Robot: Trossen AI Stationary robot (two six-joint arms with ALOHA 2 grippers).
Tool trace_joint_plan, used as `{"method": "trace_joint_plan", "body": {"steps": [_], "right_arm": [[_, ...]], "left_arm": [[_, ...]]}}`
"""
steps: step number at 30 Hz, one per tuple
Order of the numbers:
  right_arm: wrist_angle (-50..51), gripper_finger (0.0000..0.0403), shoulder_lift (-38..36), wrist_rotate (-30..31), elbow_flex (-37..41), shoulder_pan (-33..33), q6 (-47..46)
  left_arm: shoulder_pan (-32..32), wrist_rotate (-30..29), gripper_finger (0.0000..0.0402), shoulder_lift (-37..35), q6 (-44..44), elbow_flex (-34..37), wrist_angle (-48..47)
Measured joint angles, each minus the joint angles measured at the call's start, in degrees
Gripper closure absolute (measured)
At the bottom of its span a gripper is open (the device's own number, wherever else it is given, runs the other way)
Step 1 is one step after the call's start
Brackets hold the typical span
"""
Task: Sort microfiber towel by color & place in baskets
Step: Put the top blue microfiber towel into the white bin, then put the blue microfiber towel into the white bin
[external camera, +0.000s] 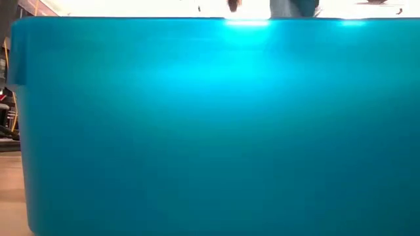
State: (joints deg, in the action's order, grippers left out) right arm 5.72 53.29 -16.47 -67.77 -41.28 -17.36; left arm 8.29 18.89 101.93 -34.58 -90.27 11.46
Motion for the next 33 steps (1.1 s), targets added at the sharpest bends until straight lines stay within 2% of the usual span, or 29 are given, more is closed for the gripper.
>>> {"method": "trace_joint_plan", "body": {"steps": [5, 8, 11, 14, 21, 28, 33], "right_arm": [[0.13, 0.0128, -0.34, 0.63, 0.00, 0.02, 1.37], [0.98, 0.0128, -0.34, -0.27, 0.00, 0.05, 1.26], [1.97, 0.0128, -0.34, -2.84, 0.00, 0.17, -0.96], [2.25, 0.0128, -0.34, -6.51, 0.00, 1.21, -3.93], [2.31, 0.0128, -0.34, -7.55, 0.00, 7.51, -7.09], [2.23, 0.0128, -0.34, -6.38, 0.00, 13.41, -12.17], [2.87, 0.0128, -0.34, -4.53, 0.00, 16.47, -16.94]], "left_arm": [[-3.64, -1.65, 0.0401, 3.26, -2.75, 3.29, 0.48], [-4.63, -5.24, 0.0401, 5.11, -2.12, 4.80, 0.55], [-4.40, -9.50, 0.0401, 7.81, 0.70, 5.96, -0.04], [-3.75, -10.86, 0.0394, 10.06, 2.80, 5.93, -2.38], [-1.32, -10.60, 0.0328, 9.74, 8.55, 5.44, -12.20], [-1.82, -10.44, 0.0246, 3.10, 20.74, 5.36, -20.68], [-2.40, -10.46, 0.0217, -1.48, 28.56, 5.37, -28.49]]}}
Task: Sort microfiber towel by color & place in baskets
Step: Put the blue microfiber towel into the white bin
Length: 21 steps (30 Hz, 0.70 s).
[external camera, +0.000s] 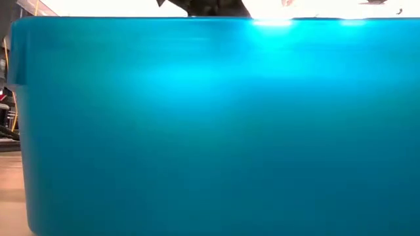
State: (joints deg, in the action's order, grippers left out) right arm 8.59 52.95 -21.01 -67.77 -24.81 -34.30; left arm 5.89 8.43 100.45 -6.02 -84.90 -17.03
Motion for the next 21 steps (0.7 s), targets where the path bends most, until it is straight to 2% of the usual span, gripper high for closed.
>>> {"method": "trace_joint_plan", "body": {"steps": [4, 7, 11, 15, 21], "right_arm": [[5.55, 0.0128, 0.00, 0.96, -0.02, 2.81, -6.76], [16.10, 0.0128, 0.00, 0.73, -0.02, 6.03, -12.57], [31.55, 0.0128, 0.02, 0.19, -0.02, 12.90, -17.43], [41.58, 0.0128, 0.02, 1.67, -0.02, 21.29, -21.79], [60.28, 0.0128, 1.53, 9.95, 0.64, 36.57, -32.88]], "left_arm": [[0.00, -0.02, 0.0214, -3.21, 4.52, 0.03, -10.09], [0.16, -0.02, 0.0213, -7.50, 6.12, 2.93, -11.23], [1.05, -0.01, 0.0213, -15.87, 2.44, 11.46, -3.22], [1.66, -0.34, 0.0213, -24.51, -5.34, 21.25, 8.49], [0.53, -1.33, 0.0213, -31.65, -11.20, 30.64, 22.35]]}}
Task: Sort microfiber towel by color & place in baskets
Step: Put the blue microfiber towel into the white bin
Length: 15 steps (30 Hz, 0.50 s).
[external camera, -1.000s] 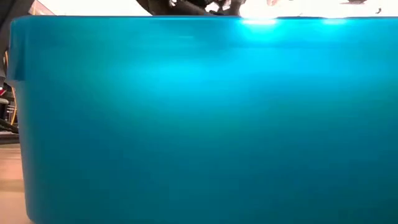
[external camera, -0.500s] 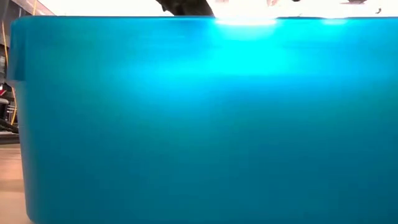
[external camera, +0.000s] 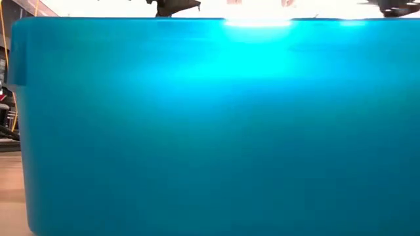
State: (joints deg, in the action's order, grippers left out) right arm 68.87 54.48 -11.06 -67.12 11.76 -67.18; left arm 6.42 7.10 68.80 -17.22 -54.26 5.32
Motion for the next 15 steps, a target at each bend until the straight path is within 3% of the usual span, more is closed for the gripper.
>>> {"method": "trace_joint_plan", "body": {"steps": [6, 11, 15], "right_arm": [[-0.30, 0.0128, 2.44, -4.24, 8.89, 13.17, -10.74], [-1.38, 0.0128, 6.26, -10.87, 17.09, 17.75, -16.78], [-1.41, 0.0128, 9.15, -12.05, 21.74, 19.29, -20.61]], "left_arm": [[-1.50, -3.89, 0.0213, -1.10, -1.21, 1.29, 2.36], [-2.04, -8.14, 0.0213, -1.15, -2.70, 1.29, 4.29], [-2.02, -9.43, 0.0213, -1.15, -2.73, 1.29, 5.42]]}}
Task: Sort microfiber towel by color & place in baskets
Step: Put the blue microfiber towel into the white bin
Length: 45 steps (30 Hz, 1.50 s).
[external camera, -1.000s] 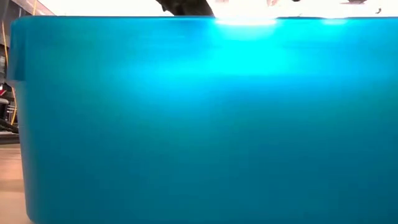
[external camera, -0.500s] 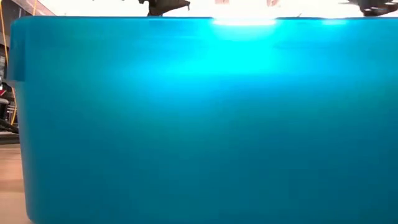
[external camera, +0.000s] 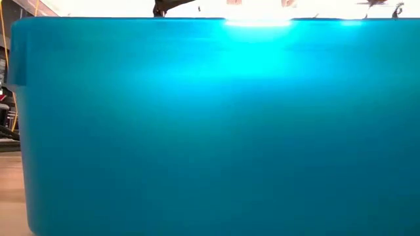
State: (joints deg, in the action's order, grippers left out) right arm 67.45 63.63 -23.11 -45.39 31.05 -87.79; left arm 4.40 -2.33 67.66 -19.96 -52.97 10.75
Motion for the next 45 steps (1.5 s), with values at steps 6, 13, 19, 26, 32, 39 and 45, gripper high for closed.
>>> {"method": "trace_joint_plan", "body": {"steps": [6, 13, 19, 26, 32, 39, 45], "right_arm": [[-5.32, 0.0128, 3.98, -1.55, 3.17, 1.51, -0.70], [-10.05, 0.0165, 9.28, -3.98, 3.11, 4.64, 2.52], [-6.52, 0.0366, 9.82, -6.45, -2.23, 7.25, 4.11], [10.59, 0.0397, 6.53, 1.64, -23.79, 6.33, 3.98], [22.59, 0.0400, 5.68, 24.52, -53.34, 5.27, 2.18], [18.26, 0.0402, 8.75, 54.59, -77.39, 2.56, 25.17], [13.95, 0.0402, 13.06, 60.76, -80.08, -4.33, 42.58]], "left_arm": [[0.00, -0.32, 0.0213, 0.02, -0.84, 0.00, -0.09], [0.00, -1.88, 0.0213, -0.15, -1.46, 0.00, -0.18], [0.26, -3.74, 0.0213, -2.25, -0.01, 0.00, -0.01], [1.77, -8.60, 0.0213, -7.55, 5.83, 0.00, 0.00], [3.44, -11.68, 0.0213, -12.08, 8.62, -0.02, 0.38], [4.62, -11.79, 0.0213, -14.40, 7.60, -0.02, 0.20], [4.59, -11.78, 0.0213, -14.56, 6.24, -0.02, 0.10]]}}
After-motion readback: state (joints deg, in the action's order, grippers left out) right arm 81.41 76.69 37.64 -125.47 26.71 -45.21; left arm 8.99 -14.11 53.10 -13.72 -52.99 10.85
